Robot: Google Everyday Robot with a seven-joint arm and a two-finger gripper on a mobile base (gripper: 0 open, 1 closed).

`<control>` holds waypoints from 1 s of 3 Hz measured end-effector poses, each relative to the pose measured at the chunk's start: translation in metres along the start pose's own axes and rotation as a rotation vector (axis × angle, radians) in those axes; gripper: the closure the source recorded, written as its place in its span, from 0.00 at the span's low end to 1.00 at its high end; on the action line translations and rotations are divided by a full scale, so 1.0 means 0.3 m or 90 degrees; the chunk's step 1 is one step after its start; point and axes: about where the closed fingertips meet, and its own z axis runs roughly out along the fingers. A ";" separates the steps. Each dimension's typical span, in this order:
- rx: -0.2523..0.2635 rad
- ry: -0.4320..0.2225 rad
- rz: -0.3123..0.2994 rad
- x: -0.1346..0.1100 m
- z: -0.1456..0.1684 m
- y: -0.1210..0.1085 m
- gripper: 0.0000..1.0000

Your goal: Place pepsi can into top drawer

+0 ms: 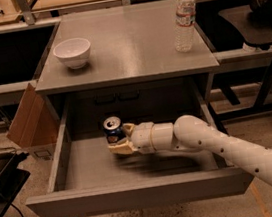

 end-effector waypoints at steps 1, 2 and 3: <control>-0.002 0.000 0.000 -0.001 0.005 0.004 0.36; -0.004 0.000 -0.001 -0.003 0.010 0.008 0.13; -0.006 -0.001 -0.001 -0.004 0.014 0.012 0.00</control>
Offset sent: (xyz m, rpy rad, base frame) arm -0.0006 0.0017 0.0000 0.0004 0.0003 0.0032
